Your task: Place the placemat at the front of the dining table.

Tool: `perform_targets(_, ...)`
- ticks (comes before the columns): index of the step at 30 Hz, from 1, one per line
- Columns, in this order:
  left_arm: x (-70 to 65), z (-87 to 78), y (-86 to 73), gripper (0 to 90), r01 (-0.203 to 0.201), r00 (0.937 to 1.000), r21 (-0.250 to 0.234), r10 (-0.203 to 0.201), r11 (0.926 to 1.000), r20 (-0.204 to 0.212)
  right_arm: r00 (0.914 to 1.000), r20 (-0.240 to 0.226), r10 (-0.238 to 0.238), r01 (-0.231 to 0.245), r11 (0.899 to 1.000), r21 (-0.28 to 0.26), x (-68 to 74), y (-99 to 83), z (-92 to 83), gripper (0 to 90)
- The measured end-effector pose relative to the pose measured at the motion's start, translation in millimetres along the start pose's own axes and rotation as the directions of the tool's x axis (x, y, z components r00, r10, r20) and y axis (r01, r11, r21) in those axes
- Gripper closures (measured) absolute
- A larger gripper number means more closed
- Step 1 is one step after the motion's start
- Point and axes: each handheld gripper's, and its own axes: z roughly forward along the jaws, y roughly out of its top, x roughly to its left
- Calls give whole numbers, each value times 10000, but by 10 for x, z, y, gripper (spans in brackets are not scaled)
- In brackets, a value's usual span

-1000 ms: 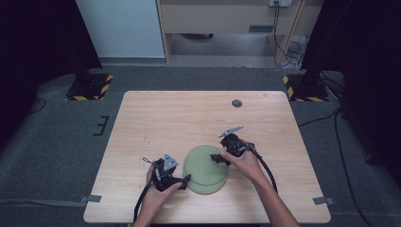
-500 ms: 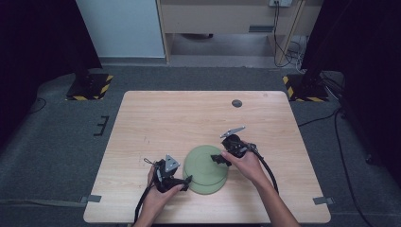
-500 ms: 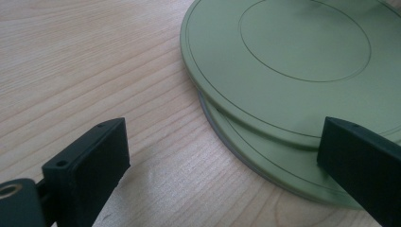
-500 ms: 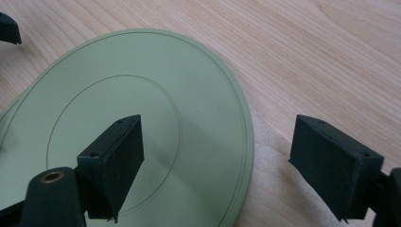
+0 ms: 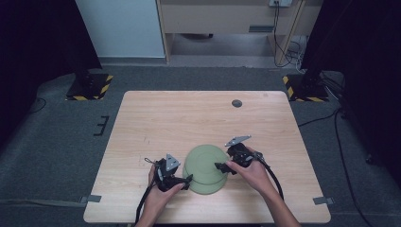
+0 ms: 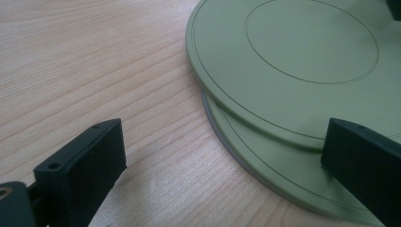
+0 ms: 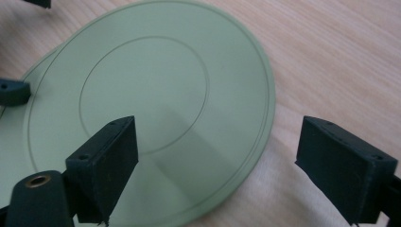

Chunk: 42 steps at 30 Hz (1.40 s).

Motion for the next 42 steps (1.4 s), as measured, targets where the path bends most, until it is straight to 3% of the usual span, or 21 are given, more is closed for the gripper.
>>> perform_targets(4,0,1,1,1,0,10000,-3,0,10000,-4,9999,-166,44,-44,10000,-15,41,-100,-40,77)
perform_targets(11,3,3,2,1,12,10000,6,-12,10000,0,9991,-104,-407,407,9992,-13,126,-232,-80,67)
perform_targets(19,7,5,4,1,19,10000,19,-19,10000,-11,9990,-216,-395,395,9992,-2,137,-347,-59,58)
perform_targets(25,14,12,10,0,79,10000,20,-79,10000,-25,9984,-80,-564,564,9984,-75,151,-346,-49,34)
perform_targets(33,23,23,20,2,114,9998,-44,-115,9999,-192,9992,-108,-396,395,9992,-20,130,-324,-21,9)
perform_targets(42,38,30,27,13,178,9996,-84,-180,9998,-233,9997,34,-247,248,9993,-284,113,-275,4,47)
